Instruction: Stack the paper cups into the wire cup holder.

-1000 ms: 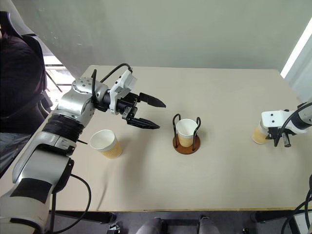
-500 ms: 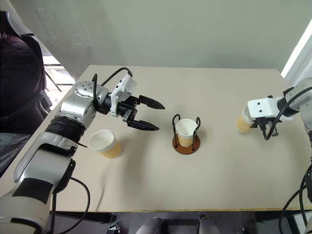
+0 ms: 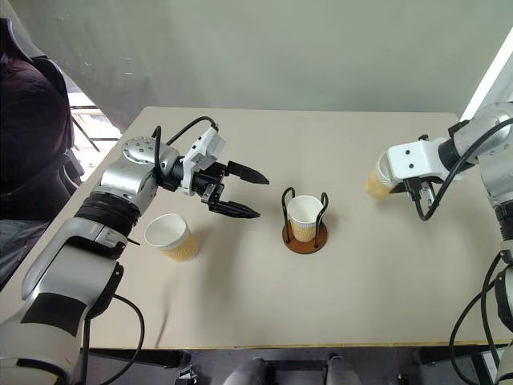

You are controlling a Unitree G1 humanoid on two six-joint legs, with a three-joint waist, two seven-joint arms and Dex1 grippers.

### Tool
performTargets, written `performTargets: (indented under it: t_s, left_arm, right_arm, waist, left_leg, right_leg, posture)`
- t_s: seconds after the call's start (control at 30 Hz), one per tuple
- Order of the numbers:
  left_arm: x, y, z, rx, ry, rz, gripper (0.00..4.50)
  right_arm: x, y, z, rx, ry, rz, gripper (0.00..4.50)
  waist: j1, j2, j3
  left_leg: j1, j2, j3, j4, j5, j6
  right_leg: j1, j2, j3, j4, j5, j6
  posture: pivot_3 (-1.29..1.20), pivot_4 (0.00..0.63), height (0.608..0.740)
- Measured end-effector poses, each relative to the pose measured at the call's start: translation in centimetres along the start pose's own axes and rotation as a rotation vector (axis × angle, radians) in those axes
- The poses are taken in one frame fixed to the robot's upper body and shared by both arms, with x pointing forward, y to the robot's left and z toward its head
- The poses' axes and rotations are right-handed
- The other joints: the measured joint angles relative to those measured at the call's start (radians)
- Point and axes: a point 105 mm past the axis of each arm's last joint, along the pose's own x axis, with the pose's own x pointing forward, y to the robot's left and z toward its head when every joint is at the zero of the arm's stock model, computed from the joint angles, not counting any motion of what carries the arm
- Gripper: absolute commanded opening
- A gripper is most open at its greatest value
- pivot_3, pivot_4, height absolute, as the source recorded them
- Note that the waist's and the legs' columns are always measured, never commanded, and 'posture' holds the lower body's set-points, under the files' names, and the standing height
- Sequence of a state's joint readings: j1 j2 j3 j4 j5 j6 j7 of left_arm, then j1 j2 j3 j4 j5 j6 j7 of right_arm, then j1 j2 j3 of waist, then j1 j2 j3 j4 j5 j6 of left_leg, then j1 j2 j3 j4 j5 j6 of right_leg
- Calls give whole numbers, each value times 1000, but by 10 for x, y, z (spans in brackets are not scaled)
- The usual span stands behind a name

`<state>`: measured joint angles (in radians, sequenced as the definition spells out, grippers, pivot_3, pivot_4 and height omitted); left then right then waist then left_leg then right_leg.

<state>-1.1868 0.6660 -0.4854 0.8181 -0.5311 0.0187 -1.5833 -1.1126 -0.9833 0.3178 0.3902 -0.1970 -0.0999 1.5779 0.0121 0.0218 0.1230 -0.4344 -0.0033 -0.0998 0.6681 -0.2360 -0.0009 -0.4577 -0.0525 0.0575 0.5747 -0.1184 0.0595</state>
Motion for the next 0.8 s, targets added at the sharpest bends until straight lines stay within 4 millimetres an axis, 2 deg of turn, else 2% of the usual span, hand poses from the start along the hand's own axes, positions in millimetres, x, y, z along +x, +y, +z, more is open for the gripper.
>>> performTargets:
  t_s: [0.23,0.5,0.8]
  left_arm:
    - [0,2,2,7,6,1,4500]
    - [4,2,-5,-6,19,-8,4500]
    - [7,3,-3,11,17,-14,4500]
  right_arm:
    - [-3,-4,18,-50,-28,-17,41]
    - [-11,-19,64,-160,-111,-70,41]
    - [-6,-23,96,-197,-194,-66,41]
  waist:
    - [1,0,0]
    - [-1,0,0]
    - [0,0,0]
  left_leg:
    - [0,0,0,0,0,0]
    - [0,0,0,0,1,-1]
    - [0,0,0,-1,1,-1]
  right_leg:
    - [0,0,0,0,-1,-2]
    - [-1,0,0,1,-1,-2]
    - [-1,0,-1,1,-1,-2]
  posture:
    - [0,150,740]
    - [0,150,740]
    - [0,150,740]
